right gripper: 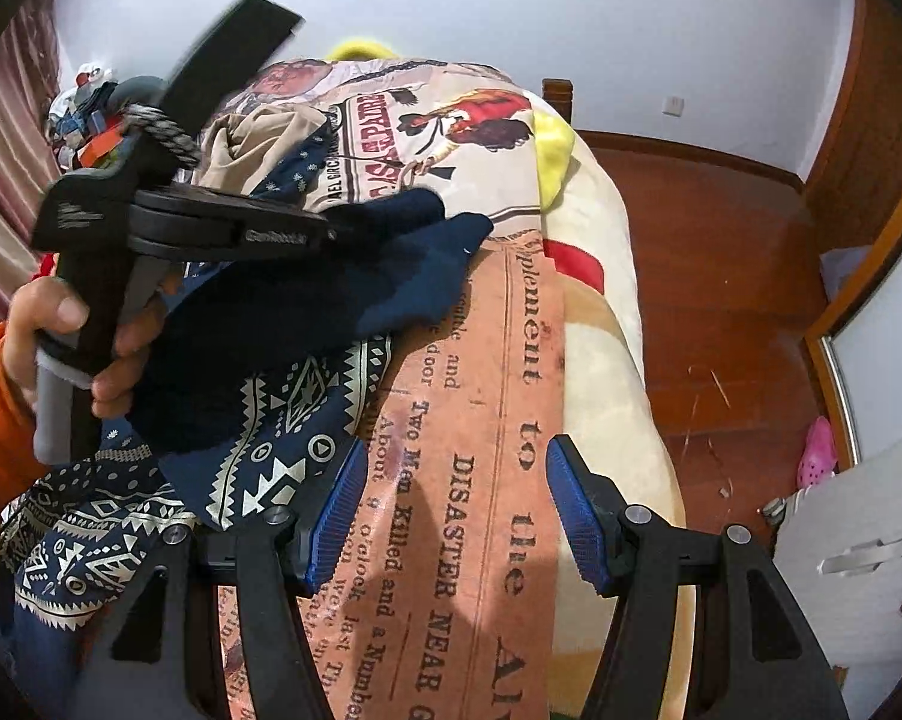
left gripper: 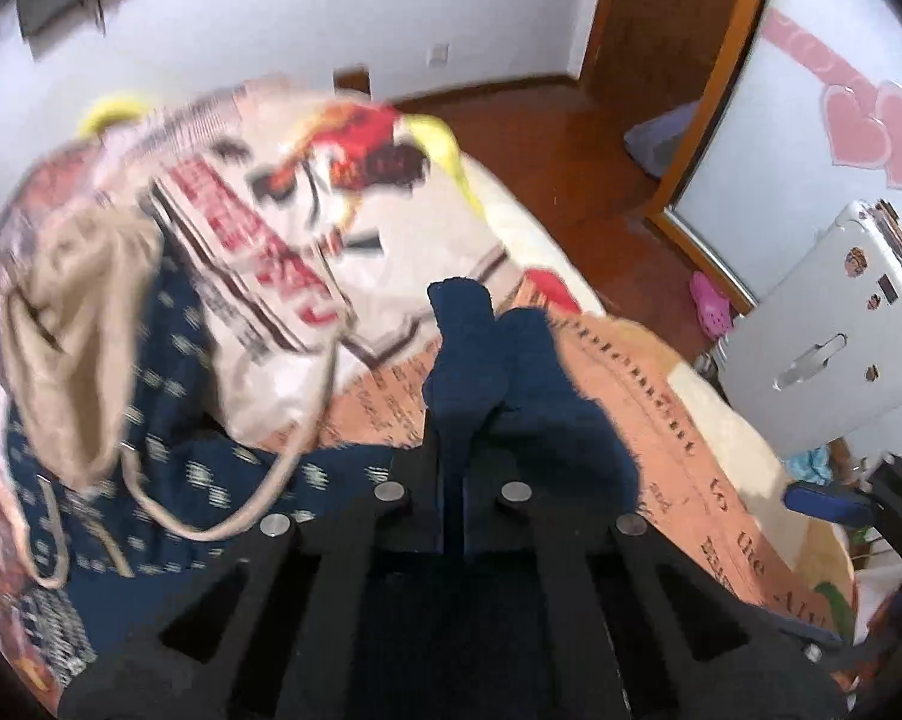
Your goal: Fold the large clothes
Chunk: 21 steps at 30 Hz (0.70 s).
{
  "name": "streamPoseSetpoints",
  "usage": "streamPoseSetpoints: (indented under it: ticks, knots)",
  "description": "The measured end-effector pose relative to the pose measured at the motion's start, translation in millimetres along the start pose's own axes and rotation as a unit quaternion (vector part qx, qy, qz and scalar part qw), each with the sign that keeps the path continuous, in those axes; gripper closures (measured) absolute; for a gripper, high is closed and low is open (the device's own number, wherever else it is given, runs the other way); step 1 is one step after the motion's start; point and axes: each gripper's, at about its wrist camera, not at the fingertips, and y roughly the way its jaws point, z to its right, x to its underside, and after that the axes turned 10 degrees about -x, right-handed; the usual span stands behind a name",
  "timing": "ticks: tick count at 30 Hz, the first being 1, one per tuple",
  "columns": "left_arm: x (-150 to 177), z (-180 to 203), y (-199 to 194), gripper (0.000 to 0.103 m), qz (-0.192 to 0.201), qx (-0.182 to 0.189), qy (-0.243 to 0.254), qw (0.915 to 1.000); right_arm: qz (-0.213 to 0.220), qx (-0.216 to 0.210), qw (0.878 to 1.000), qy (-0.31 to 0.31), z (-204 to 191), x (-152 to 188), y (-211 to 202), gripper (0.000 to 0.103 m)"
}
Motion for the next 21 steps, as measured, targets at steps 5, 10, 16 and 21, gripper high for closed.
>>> streamPoseSetpoints:
  ticks: [5,10,16,21]
  knots:
    - [-0.1,-25.9,-64.4,0.099,0.066,-0.014,-0.007,0.9977,0.005,-0.005,1.000,-0.005,-6.4,-5.4,-2.4,0.043]
    - [6.1,-76.3,-112.9,0.099,0.107,-0.051,-0.038,0.9923,0.018,-0.017,1.000,-0.012,-22.0,-17.1,-7.7,0.043]
    - [35.7,-146.5,-151.9,0.099,0.127,-0.111,-0.078,0.9826,0.025,-0.028,0.999,-0.034,-50.5,-26.8,-6.1,0.043]
    - [84.4,-198.0,-152.1,0.099,0.106,-0.139,-0.111,0.9784,0.012,-0.032,0.998,-0.046,-70.7,-30.6,7.3,0.043]
